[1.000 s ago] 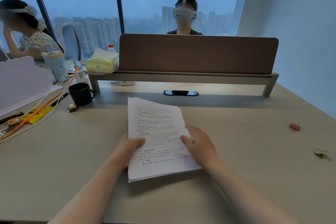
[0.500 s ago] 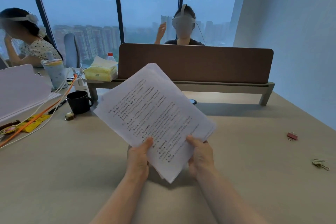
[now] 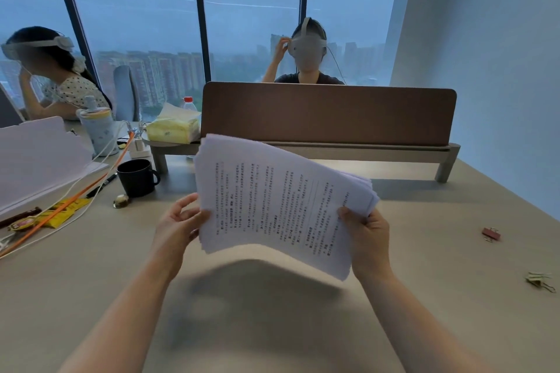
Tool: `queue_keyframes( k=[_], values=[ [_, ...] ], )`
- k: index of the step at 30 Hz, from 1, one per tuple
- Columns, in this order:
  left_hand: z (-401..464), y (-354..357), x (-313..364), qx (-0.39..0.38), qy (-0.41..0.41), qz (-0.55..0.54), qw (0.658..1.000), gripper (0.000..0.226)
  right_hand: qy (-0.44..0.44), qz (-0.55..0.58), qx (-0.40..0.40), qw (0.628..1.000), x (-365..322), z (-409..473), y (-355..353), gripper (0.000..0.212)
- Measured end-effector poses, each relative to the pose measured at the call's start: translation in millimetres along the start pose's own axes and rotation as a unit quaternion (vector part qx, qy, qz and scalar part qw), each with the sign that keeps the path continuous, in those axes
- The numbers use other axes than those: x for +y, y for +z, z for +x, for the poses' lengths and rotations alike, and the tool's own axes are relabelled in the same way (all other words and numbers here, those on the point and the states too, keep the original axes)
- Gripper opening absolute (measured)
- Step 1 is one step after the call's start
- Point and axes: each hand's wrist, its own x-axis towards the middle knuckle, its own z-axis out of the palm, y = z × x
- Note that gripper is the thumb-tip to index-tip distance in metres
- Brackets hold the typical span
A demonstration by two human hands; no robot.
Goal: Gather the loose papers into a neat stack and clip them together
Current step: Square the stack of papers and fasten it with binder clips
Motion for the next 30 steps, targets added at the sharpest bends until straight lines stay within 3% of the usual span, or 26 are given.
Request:
queue_keyframes(
  k=[3, 5, 7, 11, 15, 20, 24, 27, 30],
  values=[
    [1.4, 10.5, 12.3, -0.045, 0.031, 0.073, 0.996, 0.041, -0.024, -0.018, -0.009, 1.0, -5.4, 5.9, 5.6, 0.026],
    [3.9, 17.0, 19.6, -0.033, 0.055, 0.079, 0.995, 0.024, -0.046, -0.024, -0.017, 0.999, -9.0, 11.2, 7.0, 0.015],
    [6.8, 18.7, 22.1, -0.02, 0.071, 0.074, 0.994, 0.022, -0.062, -0.028, -0.02, 0.997, -14.0, 16.5, 4.8, 0.004],
    [-1.3, 20.6, 2.0, -0.001, 0.025, 0.105, 0.994, 0.035, -0.027, -0.049, -0.071, 0.996, -0.6, 21.5, -8.0, 0.014],
    [-10.3, 29.3, -20.1, 0.04, -0.006, 0.146, 0.988, 0.032, -0.005, -0.068, -0.088, 0.994, 25.6, 15.9, -19.0, 0.029],
    [-19.2, 39.6, -10.7, 0.035, 0.026, 0.132, 0.99, 0.034, -0.003, -0.056, -0.085, 0.995, 27.8, 16.3, -15.5, 0.012],
    [-22.0, 46.4, 5.1, 0.051, 0.069, 0.092, 0.992, 0.018, -0.007, -0.034, -0.069, 0.997, 26.6, 14.8, -11.0, 0.008],
    [-19.5, 53.8, 23.5, 0.079, 0.071, 0.073, 0.992, 0.044, -0.033, -0.036, -0.058, 0.997, 22.4, 15.1, -8.8, 0.015],
    [-10.5, 65.0, 42.9, 0.114, 0.058, 0.063, 0.99, 0.046, -0.103, -0.06, -0.033, 0.992, 11.6, 15.3, -5.5, 0.031]
  ],
)
